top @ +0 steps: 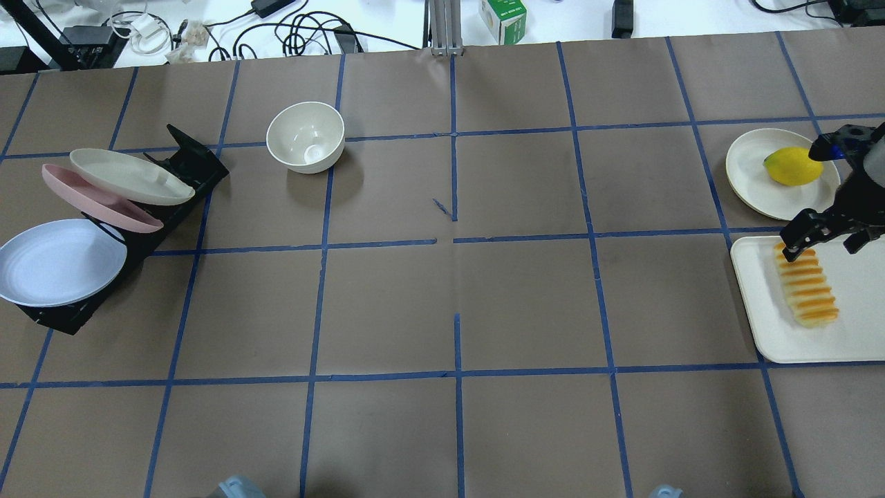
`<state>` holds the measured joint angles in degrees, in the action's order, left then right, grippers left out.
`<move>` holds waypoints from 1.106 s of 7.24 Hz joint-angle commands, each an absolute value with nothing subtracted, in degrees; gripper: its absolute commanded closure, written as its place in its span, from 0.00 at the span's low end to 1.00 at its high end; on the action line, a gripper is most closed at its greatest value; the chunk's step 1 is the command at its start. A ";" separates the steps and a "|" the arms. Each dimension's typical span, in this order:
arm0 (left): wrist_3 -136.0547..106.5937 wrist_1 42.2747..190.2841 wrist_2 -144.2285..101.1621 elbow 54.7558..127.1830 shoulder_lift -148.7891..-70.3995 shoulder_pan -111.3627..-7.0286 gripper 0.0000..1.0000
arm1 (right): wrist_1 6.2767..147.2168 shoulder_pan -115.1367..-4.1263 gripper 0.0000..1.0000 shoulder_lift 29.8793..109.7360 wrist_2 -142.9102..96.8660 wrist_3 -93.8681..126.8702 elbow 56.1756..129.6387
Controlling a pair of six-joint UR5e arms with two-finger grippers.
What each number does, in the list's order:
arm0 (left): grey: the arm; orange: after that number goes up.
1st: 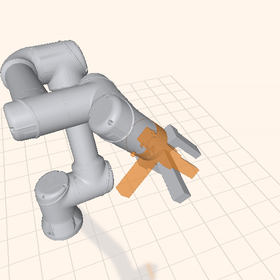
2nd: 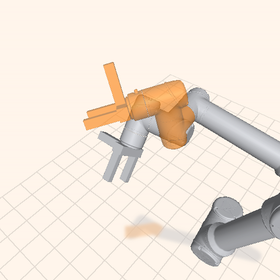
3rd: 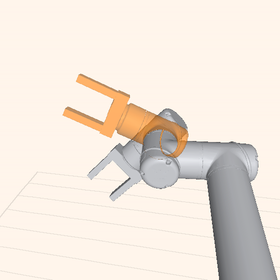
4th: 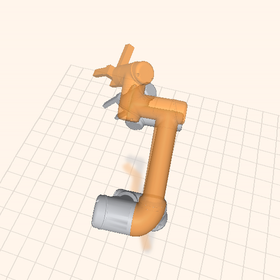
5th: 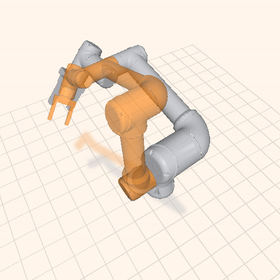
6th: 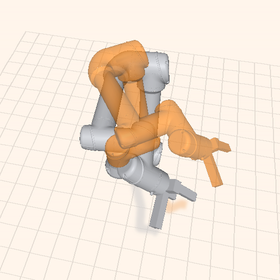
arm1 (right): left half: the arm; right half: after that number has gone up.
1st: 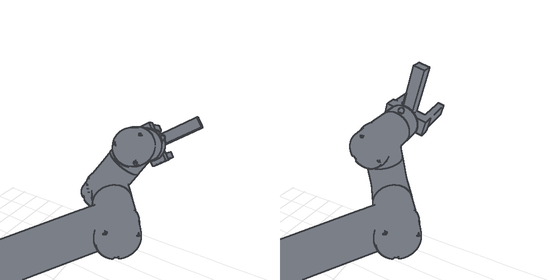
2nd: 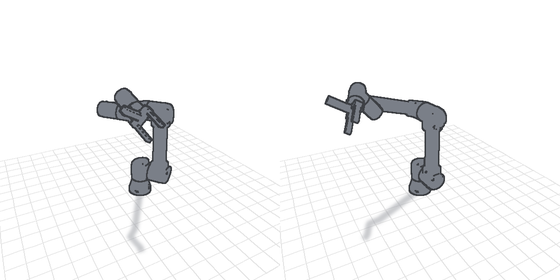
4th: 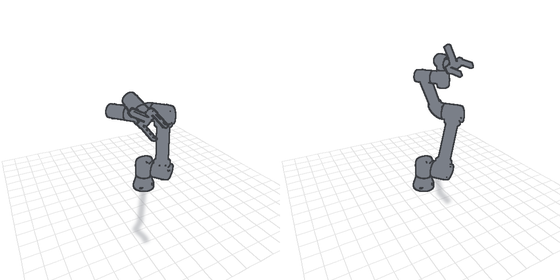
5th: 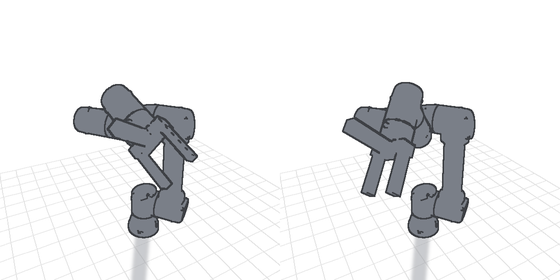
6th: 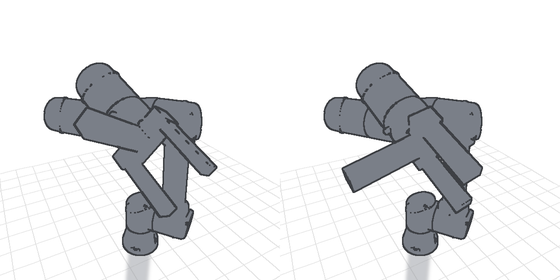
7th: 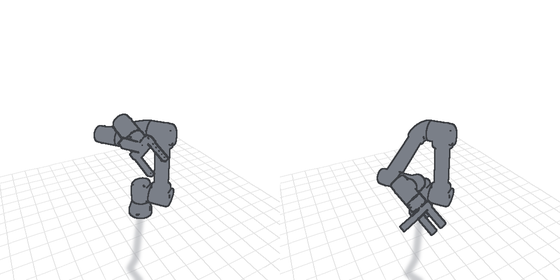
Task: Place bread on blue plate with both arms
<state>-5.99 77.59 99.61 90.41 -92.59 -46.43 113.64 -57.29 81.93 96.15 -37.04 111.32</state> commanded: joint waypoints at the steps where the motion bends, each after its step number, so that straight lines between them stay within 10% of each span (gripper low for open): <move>1: -5.27 77.34 99.93 87.29 -98.58 -43.77 0.00 | 115.38 -56.78 0.00 81.57 95.80 -37.44 111.61; 8: -7.21 53.43 99.57 100.29 -110.75 -43.77 0.10 | 121.82 -52.47 0.00 78.05 95.36 -40.43 115.93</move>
